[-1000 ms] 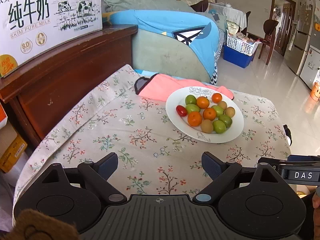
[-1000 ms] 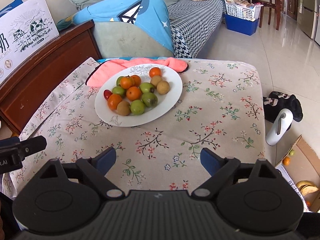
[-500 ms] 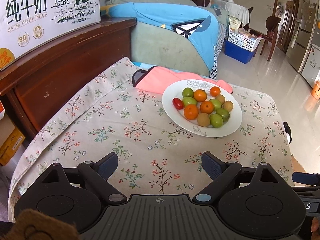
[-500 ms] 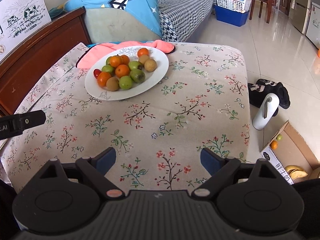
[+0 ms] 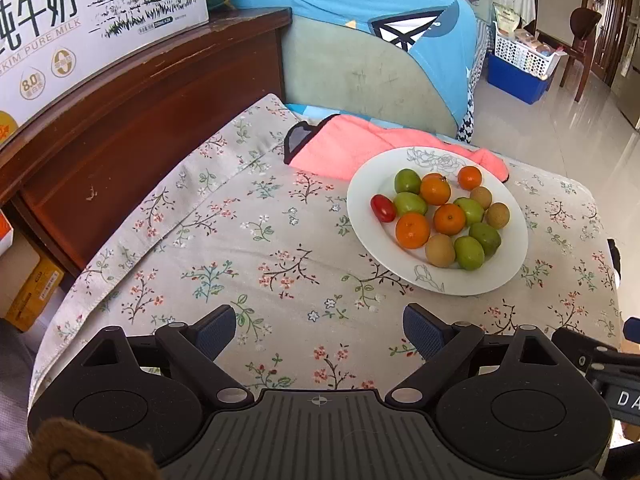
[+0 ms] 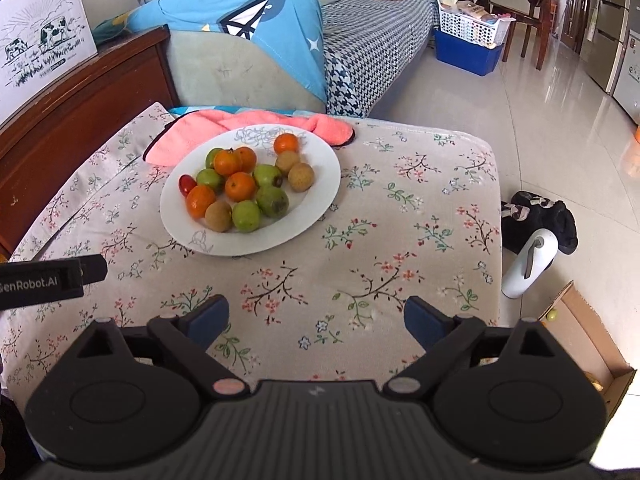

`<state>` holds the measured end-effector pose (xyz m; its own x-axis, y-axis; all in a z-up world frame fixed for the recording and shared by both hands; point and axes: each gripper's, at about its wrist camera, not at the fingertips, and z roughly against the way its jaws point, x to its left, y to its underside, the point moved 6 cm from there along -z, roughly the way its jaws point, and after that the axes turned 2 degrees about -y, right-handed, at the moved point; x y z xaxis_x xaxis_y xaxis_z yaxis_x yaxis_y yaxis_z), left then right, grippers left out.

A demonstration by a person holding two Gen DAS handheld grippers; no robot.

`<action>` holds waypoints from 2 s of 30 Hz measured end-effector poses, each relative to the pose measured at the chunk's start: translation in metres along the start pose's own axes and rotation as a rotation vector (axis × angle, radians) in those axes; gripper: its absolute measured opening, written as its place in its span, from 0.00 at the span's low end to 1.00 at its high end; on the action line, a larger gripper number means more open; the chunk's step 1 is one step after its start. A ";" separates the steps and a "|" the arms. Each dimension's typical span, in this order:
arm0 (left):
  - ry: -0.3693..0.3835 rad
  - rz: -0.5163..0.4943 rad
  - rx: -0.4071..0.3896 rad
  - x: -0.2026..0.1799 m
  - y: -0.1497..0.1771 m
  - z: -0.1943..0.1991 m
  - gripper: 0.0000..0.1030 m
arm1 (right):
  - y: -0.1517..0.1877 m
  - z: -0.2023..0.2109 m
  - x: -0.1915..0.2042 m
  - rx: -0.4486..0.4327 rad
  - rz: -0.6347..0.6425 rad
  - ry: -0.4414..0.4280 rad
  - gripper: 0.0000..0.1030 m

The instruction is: Organize fruits

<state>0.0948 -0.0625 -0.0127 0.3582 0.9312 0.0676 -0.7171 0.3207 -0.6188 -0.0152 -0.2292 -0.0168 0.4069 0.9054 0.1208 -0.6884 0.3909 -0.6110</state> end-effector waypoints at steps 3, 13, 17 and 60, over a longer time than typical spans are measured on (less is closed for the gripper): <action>-0.011 -0.012 0.012 -0.004 -0.007 -0.007 0.89 | -0.013 -0.009 -0.002 0.007 -0.013 -0.006 0.92; -0.056 -0.013 0.067 -0.012 -0.026 -0.036 0.89 | -0.040 -0.039 0.009 0.030 -0.004 -0.007 0.93; -0.069 -0.017 0.066 -0.013 -0.034 -0.044 0.89 | -0.051 -0.048 0.012 0.030 -0.010 -0.001 0.93; -0.108 -0.032 0.079 -0.015 -0.036 -0.061 0.89 | -0.053 -0.071 0.027 0.043 0.087 0.085 0.96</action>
<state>0.1517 -0.0985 -0.0394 0.3178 0.9323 0.1727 -0.7527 0.3588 -0.5519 0.0754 -0.2371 -0.0368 0.3931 0.9195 0.0011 -0.7473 0.3202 -0.5823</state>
